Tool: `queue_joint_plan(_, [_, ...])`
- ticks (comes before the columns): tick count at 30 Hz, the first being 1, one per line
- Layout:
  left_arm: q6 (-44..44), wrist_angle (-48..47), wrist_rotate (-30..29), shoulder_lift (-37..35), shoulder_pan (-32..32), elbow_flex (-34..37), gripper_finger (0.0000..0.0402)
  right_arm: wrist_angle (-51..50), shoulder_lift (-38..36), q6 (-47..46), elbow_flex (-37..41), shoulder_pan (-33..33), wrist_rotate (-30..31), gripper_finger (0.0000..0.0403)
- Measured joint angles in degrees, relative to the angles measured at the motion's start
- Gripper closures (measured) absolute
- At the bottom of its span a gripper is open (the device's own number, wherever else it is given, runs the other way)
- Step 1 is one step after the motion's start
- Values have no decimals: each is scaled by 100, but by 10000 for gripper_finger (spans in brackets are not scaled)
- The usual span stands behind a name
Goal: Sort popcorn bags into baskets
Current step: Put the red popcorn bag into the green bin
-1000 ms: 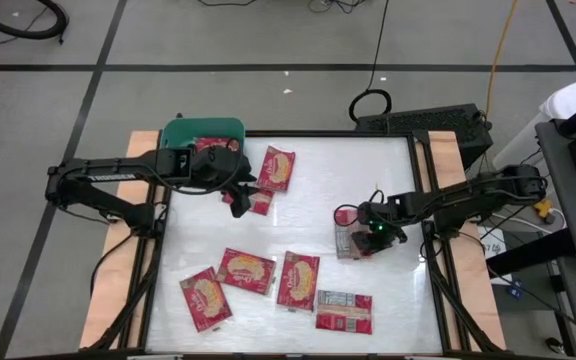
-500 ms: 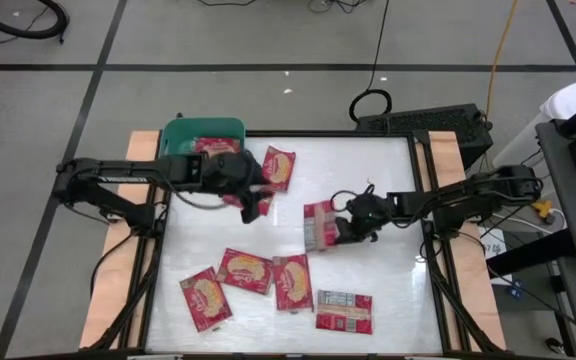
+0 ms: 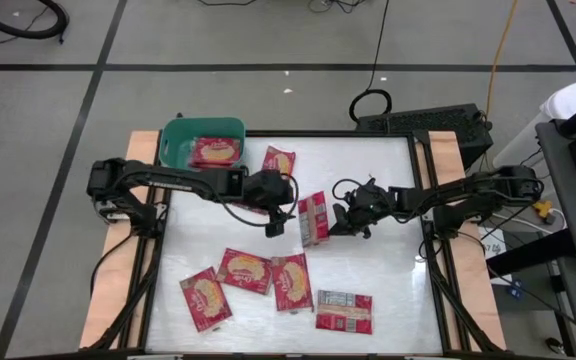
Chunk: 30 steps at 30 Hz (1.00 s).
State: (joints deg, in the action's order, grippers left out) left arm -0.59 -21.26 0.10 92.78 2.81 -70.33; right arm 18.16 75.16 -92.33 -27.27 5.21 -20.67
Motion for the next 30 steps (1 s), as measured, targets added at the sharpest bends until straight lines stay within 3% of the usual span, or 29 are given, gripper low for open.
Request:
queue_joint_plan(4, [-399,78,422,129,152,-4,159,16,0,-17,-2,0,139,403])
queue_joint_plan(11, [-218,212,565,121,540,1,190,49,-2,-59,-9,0,243,403])
queue_joint_plan(16, [-487,421,993,247,994,2,181,49,-2,-62,-9,0,291,403])
queue_joint_plan(24, [-276,170,1226,607,1001,-15,155,-236,-4,-294,-9,-35,697,403])
queue_joint_plan(30, [44,-134,1521,1187,632,9,189,-915,11,-193,-181,-37,935,395])
